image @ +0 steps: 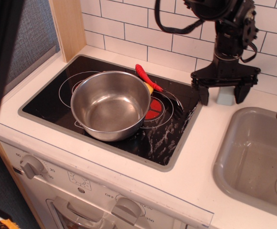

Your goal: Place the cube on the top right just off the stove area.

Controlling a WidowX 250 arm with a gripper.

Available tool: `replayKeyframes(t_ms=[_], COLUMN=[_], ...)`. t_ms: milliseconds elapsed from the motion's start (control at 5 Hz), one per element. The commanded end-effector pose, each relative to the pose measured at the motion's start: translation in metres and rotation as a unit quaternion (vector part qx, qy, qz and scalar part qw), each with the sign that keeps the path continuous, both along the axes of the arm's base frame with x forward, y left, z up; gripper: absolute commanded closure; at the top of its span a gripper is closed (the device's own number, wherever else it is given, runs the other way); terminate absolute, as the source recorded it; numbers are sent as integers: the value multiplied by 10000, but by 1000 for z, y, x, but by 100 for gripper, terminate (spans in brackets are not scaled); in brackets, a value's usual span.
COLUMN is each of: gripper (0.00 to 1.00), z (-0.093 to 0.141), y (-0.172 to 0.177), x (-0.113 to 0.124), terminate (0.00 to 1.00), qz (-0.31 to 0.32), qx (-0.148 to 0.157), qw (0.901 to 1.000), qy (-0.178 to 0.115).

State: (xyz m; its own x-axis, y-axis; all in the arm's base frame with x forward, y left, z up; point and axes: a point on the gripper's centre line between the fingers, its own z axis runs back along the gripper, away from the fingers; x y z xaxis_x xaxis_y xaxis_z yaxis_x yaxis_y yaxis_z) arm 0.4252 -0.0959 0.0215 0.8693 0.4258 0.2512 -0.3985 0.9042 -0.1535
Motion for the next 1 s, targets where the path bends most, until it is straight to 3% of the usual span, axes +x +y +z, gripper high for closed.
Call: replayKeyframes(t_ms=[0,400,800], gripper=[0,0,0], z=[73,119,119], y=[14,17,17], x=[-14,-43,-43], terminate=[0,0,0], qz=[-60,-65,-65], qx=[-232,-374,-374], qw=[9957,9895,9895], qy=[-897,-1394,-1394])
